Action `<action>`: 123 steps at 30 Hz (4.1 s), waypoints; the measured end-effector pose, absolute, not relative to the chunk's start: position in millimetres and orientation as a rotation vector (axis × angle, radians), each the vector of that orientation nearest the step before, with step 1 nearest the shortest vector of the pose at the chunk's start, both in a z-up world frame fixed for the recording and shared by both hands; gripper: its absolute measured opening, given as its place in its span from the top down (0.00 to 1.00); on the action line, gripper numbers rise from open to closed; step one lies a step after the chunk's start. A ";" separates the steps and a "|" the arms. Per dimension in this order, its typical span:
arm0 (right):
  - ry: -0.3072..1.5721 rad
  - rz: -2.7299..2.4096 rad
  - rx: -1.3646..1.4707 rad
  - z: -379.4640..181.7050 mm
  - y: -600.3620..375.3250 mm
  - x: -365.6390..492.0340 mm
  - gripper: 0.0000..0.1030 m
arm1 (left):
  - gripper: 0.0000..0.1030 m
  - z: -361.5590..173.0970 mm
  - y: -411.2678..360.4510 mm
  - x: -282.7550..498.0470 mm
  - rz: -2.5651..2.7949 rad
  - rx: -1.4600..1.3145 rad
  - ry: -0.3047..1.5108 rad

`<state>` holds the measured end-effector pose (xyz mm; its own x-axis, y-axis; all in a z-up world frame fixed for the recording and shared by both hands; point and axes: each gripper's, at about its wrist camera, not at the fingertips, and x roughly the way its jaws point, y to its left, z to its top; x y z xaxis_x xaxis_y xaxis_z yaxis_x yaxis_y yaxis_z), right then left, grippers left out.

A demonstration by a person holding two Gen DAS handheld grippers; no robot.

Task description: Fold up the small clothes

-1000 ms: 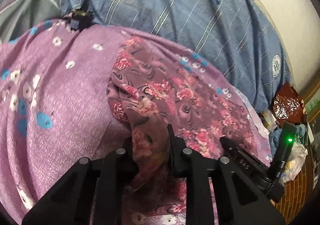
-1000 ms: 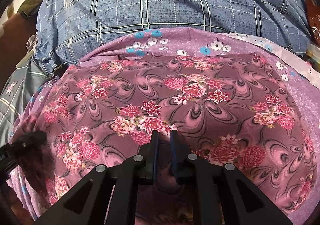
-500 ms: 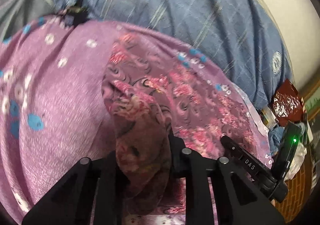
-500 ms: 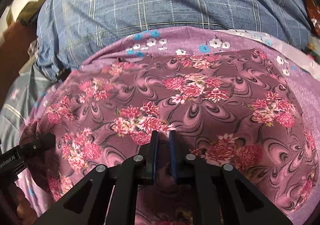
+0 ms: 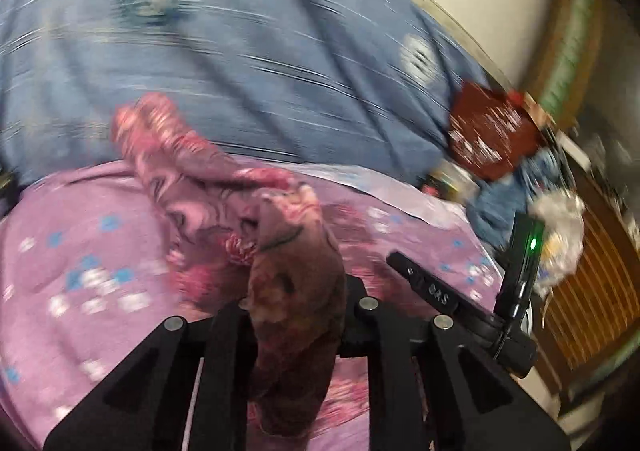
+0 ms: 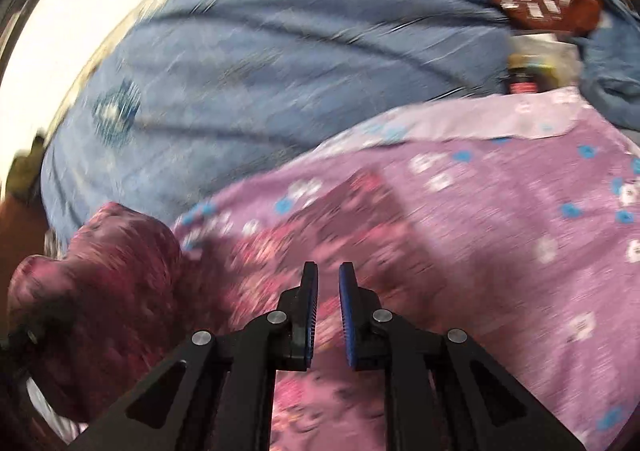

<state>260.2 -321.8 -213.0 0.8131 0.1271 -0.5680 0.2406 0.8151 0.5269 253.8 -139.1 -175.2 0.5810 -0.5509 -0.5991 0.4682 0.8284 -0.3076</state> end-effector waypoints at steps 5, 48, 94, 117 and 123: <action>0.548 -0.175 0.710 -205.6 -383.6 242.2 0.86 | 0.82 -200.2 -226.3 257.6 -0.749 -0.055 0.860; 0.908 0.150 0.457 -205.5 -267.5 380.0 0.74 | 0.17 -256.7 -96.0 245.2 -0.487 0.012 0.936; 0.865 -0.107 0.187 -235.5 -249.5 285.4 0.50 | 0.13 -267.0 -115.7 291.0 -0.271 0.121 0.841; 0.887 -0.090 0.204 -238.8 -253.7 284.9 0.35 | 0.00 -272.3 -119.3 294.5 -0.194 0.103 0.868; 0.879 -0.078 0.205 -239.2 -253.5 283.4 0.33 | 0.00 -267.6 -112.6 292.5 -0.221 0.083 0.901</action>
